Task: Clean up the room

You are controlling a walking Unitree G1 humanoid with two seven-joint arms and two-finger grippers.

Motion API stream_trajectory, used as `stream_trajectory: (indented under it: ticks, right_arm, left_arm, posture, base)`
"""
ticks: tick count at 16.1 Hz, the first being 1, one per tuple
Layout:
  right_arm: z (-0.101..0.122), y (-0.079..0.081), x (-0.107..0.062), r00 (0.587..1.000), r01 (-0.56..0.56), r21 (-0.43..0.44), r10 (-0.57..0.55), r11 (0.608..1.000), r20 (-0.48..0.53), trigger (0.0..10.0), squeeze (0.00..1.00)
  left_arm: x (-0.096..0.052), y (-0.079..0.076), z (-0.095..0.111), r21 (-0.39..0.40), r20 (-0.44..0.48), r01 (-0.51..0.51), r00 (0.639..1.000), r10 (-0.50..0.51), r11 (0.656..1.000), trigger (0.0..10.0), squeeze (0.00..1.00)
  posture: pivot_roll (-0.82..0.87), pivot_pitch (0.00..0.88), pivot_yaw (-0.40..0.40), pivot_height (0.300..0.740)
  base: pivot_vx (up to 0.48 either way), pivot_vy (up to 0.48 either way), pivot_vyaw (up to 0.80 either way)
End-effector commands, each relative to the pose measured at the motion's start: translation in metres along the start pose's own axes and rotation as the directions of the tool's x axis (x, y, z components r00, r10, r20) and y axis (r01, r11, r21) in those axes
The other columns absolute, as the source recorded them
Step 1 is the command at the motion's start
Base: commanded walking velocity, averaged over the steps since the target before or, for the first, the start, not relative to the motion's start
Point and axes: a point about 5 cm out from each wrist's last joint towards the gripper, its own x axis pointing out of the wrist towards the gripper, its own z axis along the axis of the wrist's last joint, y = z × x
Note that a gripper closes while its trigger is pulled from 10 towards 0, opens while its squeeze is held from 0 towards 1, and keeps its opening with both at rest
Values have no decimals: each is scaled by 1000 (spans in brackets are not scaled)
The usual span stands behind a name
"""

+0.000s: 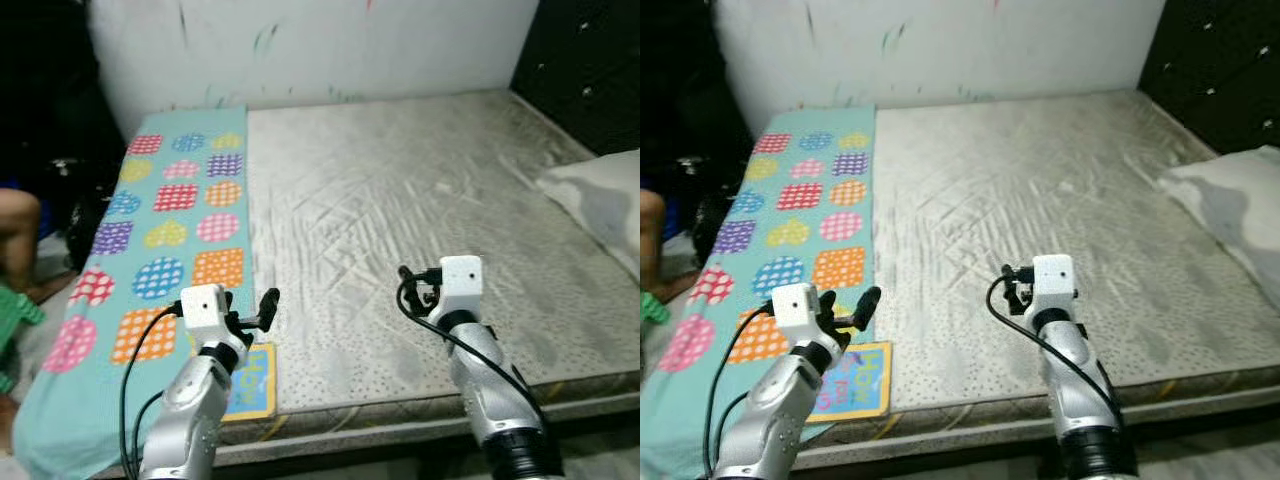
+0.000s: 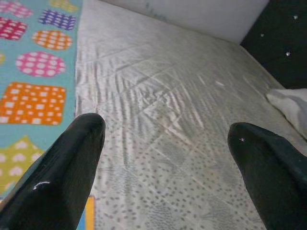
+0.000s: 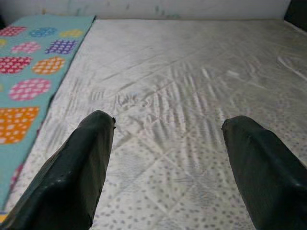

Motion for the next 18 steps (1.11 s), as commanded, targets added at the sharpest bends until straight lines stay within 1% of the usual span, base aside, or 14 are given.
stream_trajectory:
  ticks: [1, 2, 11, 14, 16, 18]
  right_arm:
    - [0, -1, 0, 1000, 6, -1, -6, 1000, -1, 10000, 0]
    - [0, -1, 0, 1000, 6, -2, -6, 1000, -1, 10000, 0]
    - [-1, -3, 0, 1000, 14, 0, -14, 1000, -2, 10000, 0]
    - [0, -4, 0, 1000, 20, -1, -20, 1000, 0, 10000, 0]
    - [2, -7, 0, 999, 35, -7, -35, 999, 17, 10000, 0]
    - [2, -8, -1, 999, 41, -6, -41, 999, 21, 10000, 0]
  left_arm:
    - [-1, -1, -1, 6, -2, 11, 1000, -11, 1000, 10000, 0]
    - [-1, -2, -1, 3, 3, 17, 1000, -17, 1000, 10000, 0]
    - [-1, -3, -1, 3, -1, 24, 1000, -24, 1000, 10000, 0]
    - [-1, -1, -1, -3, -1, 5, 1000, -5, 1000, 10000, 0]
    - [-1, 3, -2, -14, -11, -21, 1000, 21, 1000, 10000, 0]
    - [-1, 3, -3, -11, -15, -19, 1000, 19, 1000, 10000, 0]
  posture:
    - [-85, 0, 44, 740]
    - [-85, 0, 44, 740]
    - [-88, 0, 45, 740]
    - [-88, 0, 46, 740]
    - [-87, 0, 46, 740]
    - [-87, 0, 46, 740]
  base:
    - [0, 0, 0]
    - [0, 0, 0]
    - [457, 0, 0]
    - [0, 0, 0]
    - [0, 0, 0]
    - [0, 0, 0]
